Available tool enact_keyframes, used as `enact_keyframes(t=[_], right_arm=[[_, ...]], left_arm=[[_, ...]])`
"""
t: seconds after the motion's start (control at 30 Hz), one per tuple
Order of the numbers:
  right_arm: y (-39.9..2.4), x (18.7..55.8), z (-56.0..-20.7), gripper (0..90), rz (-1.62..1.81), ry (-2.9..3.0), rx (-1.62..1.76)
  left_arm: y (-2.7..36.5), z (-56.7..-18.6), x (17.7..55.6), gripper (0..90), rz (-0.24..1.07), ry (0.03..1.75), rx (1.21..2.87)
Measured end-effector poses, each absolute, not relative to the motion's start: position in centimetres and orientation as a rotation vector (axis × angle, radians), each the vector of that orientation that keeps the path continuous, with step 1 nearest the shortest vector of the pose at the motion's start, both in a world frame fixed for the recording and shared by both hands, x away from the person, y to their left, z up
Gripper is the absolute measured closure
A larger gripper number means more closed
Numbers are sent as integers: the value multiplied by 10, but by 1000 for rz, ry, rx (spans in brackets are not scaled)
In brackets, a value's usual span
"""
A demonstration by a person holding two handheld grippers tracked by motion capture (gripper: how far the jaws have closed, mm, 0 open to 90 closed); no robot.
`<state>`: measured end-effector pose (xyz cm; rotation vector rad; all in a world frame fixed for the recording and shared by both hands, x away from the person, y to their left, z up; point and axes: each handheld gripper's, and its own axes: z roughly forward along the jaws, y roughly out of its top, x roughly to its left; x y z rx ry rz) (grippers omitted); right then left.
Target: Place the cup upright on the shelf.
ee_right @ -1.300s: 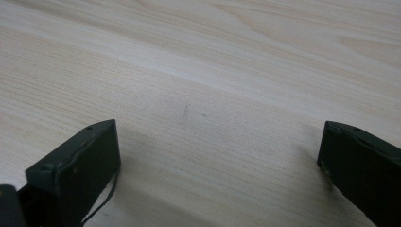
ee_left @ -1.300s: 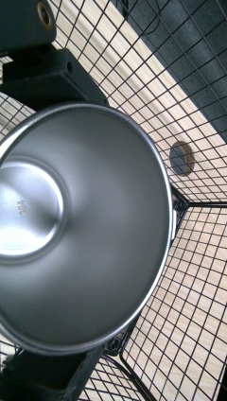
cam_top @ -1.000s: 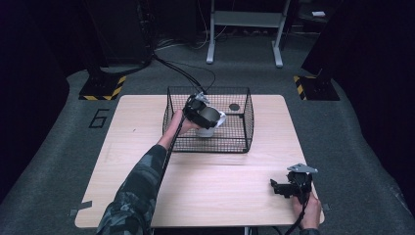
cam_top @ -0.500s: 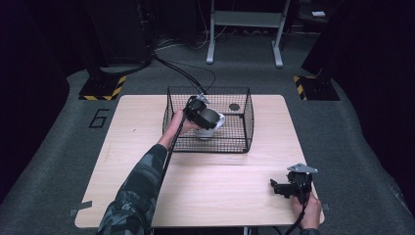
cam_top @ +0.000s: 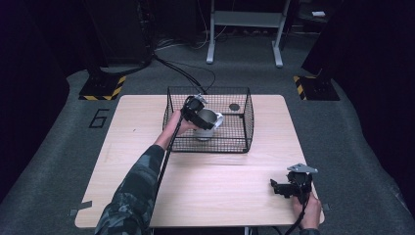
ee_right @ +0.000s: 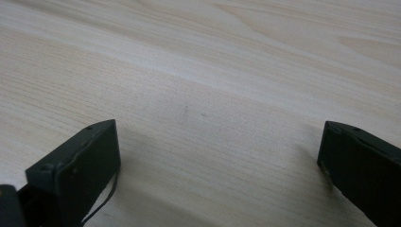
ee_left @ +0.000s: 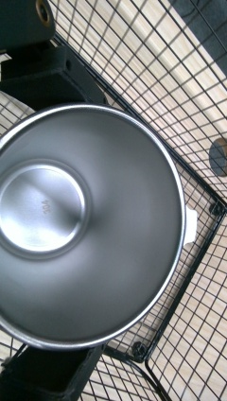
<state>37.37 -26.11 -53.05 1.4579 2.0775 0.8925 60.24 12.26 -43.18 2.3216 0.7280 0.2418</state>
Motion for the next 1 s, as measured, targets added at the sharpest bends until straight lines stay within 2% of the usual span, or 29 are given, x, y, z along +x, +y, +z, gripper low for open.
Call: enact_keyframes(t=[0.33, 0.6, 1.0], right_arm=[[-261, 374, -530, 0, 891, 2078, 1460], [-261, 374, -530, 0, 891, 2078, 1461], [-261, 374, -530, 0, 890, 2078, 1461]], left_arm=[[132, -415, 593, 3, 286, 749, 2235], [138, -393, 578, 3, 307, 730, 2177], [152, -361, 524, 3, 329, 649, 2090]])
